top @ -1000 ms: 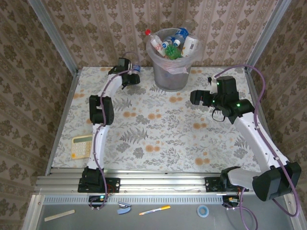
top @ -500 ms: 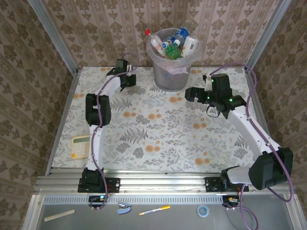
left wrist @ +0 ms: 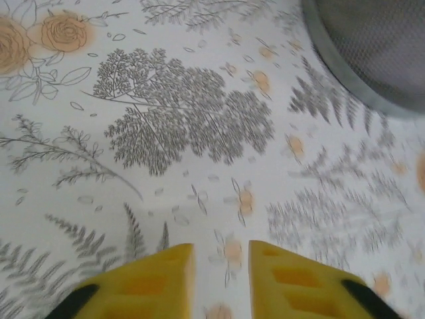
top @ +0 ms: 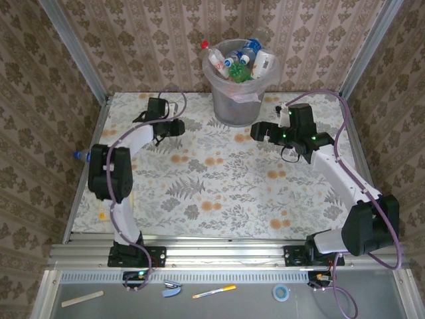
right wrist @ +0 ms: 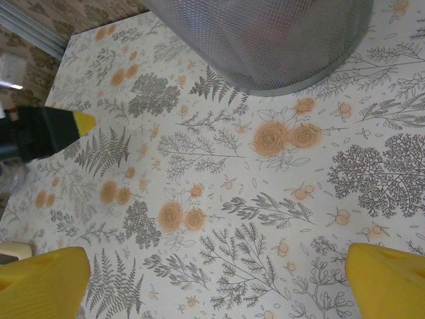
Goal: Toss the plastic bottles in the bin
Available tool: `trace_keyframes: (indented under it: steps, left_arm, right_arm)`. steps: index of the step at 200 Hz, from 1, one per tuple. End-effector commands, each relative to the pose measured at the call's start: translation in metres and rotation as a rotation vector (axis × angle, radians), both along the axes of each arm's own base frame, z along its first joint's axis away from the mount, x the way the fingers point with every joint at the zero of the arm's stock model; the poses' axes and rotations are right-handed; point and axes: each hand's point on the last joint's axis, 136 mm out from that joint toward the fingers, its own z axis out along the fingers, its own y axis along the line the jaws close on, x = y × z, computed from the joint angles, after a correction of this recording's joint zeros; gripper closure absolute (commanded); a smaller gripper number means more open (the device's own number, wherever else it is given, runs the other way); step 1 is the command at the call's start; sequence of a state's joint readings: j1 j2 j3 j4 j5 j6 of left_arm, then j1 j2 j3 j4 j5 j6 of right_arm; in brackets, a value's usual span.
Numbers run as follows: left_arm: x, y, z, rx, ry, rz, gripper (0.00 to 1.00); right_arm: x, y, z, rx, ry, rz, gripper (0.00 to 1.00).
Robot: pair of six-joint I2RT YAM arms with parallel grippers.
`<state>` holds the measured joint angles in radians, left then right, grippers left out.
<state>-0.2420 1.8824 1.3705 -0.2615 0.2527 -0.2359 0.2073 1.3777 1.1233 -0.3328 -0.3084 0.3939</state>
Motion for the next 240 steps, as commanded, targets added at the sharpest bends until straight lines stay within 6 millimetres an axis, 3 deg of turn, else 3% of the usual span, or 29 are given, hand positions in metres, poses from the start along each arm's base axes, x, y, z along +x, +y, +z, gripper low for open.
trace_keyframes:
  steps: [1, 30, 42, 71, 94, 120, 140, 166, 196, 240]
  left_arm:
    - [-0.017, 0.017, 0.036, 0.020, -0.033, 0.038, 0.40]
    - [-0.049, 0.053, 0.061, 0.051, -0.014, 0.151, 0.08]
    - [-0.061, 0.070, 0.068, 0.057, 0.001, 0.207, 0.01]
    - [-0.096, 0.110, 0.081, 0.069, 0.042, 0.365, 0.00]
    - [-0.136, 0.159, 0.081, 0.192, 0.116, 0.512, 0.00]
    - [-0.176, 0.207, 0.064, 0.300, 0.248, 0.639, 0.00]
    - [-0.197, 0.235, 0.049, 0.244, 0.311, 0.769, 0.00]
    - [-0.212, 0.266, 0.034, 0.140, 0.327, 0.917, 0.00]
    - [-0.216, 0.305, 0.017, 0.127, 0.361, 1.026, 0.00]
    - [-0.183, 0.337, -0.009, 0.138, 0.374, 1.036, 0.01]
  right_arm:
    - [-0.001, 0.007, 0.001, 0.023, -0.003, 0.028, 0.00]
    - [-0.004, 0.008, -0.003, 0.019, 0.003, 0.043, 0.00]
    - [-0.005, 0.010, -0.006, 0.022, 0.007, 0.057, 0.00]
    - [-0.008, 0.014, -0.009, 0.027, 0.019, 0.081, 0.00]
    - [-0.011, 0.015, -0.013, 0.028, 0.027, 0.093, 0.00]
    - [-0.013, 0.019, -0.015, 0.041, 0.030, 0.109, 0.00]
    - [-0.012, 0.022, -0.018, 0.047, 0.034, 0.122, 0.00]
    - [-0.011, 0.026, -0.025, 0.052, 0.052, 0.143, 0.00]
    - [-0.015, 0.029, -0.032, 0.056, 0.074, 0.172, 0.00]
    - [-0.023, 0.029, -0.038, 0.056, 0.086, 0.182, 0.00]
